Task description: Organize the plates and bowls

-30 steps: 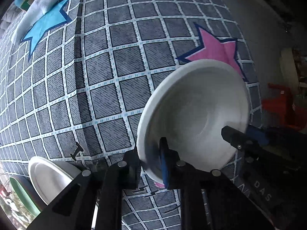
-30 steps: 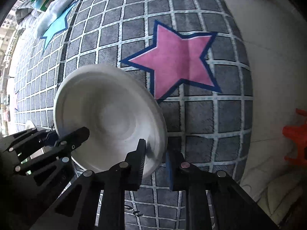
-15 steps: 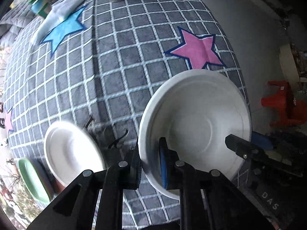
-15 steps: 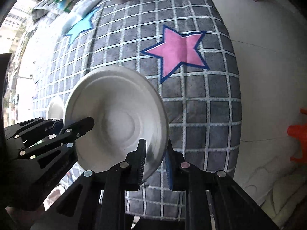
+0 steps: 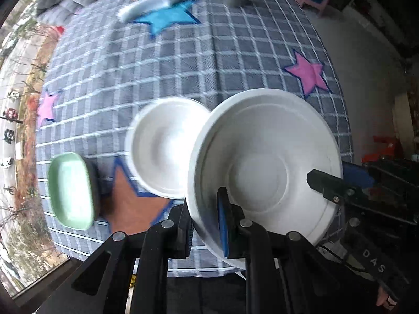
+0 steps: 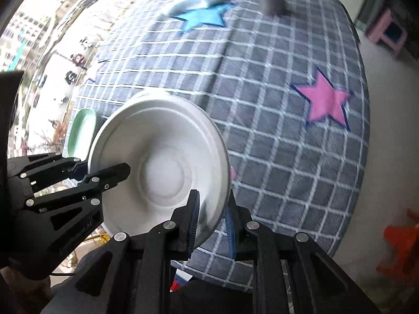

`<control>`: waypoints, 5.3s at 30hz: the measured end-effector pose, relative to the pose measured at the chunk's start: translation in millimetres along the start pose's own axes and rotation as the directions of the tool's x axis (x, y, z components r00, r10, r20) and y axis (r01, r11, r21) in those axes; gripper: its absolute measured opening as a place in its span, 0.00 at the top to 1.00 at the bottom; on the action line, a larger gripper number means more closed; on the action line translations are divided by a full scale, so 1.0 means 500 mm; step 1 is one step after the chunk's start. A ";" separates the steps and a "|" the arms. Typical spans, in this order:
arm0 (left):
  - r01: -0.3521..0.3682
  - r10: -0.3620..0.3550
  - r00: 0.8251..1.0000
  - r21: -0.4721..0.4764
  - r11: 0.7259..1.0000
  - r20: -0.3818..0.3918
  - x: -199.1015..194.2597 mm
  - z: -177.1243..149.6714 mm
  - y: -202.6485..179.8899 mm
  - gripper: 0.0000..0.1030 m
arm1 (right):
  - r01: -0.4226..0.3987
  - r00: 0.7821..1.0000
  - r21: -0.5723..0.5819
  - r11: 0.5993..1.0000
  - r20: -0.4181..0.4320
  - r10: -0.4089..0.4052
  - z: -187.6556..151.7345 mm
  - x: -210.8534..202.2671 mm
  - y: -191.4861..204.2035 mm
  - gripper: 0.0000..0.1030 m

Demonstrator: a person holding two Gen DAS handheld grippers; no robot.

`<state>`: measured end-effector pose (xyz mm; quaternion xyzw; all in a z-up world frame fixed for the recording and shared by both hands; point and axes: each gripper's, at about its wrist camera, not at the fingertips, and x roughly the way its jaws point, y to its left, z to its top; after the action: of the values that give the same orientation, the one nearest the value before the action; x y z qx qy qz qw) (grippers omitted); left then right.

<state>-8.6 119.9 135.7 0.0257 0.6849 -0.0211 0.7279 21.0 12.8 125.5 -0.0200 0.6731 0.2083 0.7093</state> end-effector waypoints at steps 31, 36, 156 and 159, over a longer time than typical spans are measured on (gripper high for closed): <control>0.060 -0.061 0.997 0.023 0.998 0.040 -0.007 0.028 0.202 0.24 | 0.221 0.975 0.091 0.971 -0.005 -0.222 0.116 0.022 0.140 0.17; 0.049 -0.049 0.999 0.049 0.998 0.002 0.003 0.019 0.199 0.22 | 0.231 0.971 0.036 0.972 -0.075 -0.228 0.102 0.048 0.154 0.17; 0.025 -0.026 1.000 -0.112 0.993 -0.009 0.097 0.064 0.198 0.13 | 0.291 0.956 -0.158 0.944 0.011 -0.293 0.130 0.121 0.186 0.00; 0.072 -0.076 0.997 -0.139 0.988 -0.025 0.113 0.076 0.210 0.16 | 0.280 0.960 -0.146 0.949 0.014 -0.281 0.136 0.125 0.174 0.00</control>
<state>39.7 222.2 82.6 -0.0498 0.6959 -0.0001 0.7164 57.9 130.3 93.4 -0.1682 0.6486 0.1544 0.7261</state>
